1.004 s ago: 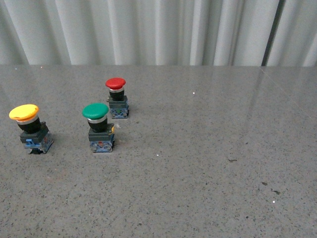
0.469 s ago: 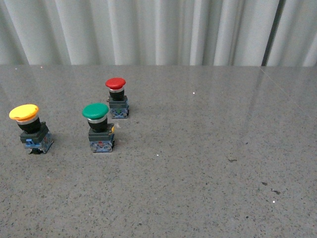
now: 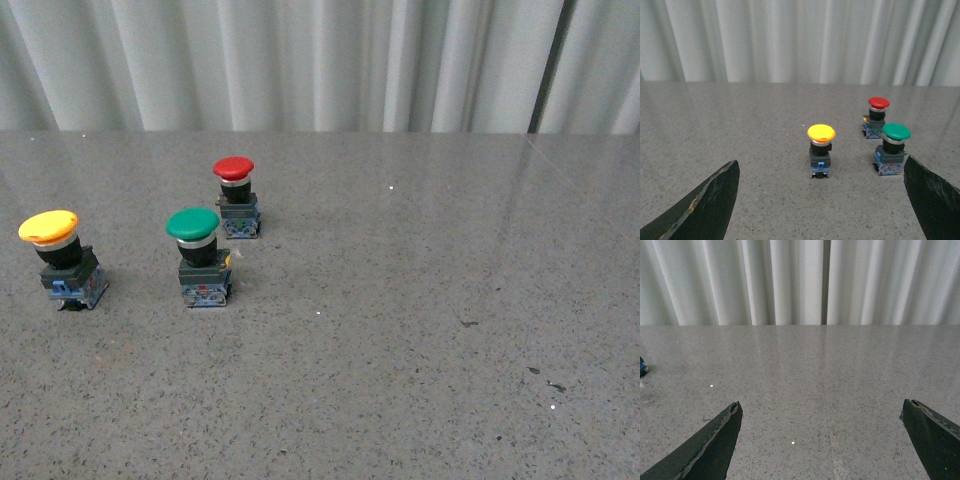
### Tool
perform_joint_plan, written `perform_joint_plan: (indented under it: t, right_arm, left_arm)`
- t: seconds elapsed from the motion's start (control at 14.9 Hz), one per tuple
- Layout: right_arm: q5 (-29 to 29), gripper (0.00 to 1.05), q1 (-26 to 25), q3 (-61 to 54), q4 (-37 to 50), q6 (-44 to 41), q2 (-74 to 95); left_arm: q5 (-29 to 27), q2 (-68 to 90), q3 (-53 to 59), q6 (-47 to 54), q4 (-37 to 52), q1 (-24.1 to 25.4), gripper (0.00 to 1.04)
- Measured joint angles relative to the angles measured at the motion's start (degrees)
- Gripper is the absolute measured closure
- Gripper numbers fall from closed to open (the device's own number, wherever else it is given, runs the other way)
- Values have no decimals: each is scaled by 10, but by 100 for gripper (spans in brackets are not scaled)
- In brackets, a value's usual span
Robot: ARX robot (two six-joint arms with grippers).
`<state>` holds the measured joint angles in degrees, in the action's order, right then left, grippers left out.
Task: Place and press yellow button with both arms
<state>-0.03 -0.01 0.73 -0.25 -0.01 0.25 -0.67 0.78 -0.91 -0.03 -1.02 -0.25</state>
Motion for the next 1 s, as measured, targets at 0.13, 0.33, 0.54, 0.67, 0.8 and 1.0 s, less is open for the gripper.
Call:
perform_joint_plan:
  t: [0.13,0.33,0.54,0.67,0.8,1.0]
  right_arm:
    - [0,7,0,0,0,1,0]
    - [0,7,0,0,0,1,0]
    - [0,7,0,0,0,1,0]
    - [0,7,0,0,0,1,0]
    - [0,7,0,0,0,1,0]
    - [0,7,0,0,0,1,0]
  left_arm:
    - [-213,154,-90,-35,-155,-97,7]
    - [-232,248,-146,-20,-47,-69,7]
    - [-138,462,-264,20,78,-49,7]
    - [-89,643,-390,35,70,-68,7]
    - [-66,739,-459,18,53,-66,7]
    - [-65,830,-453,-4,68,-28,7]
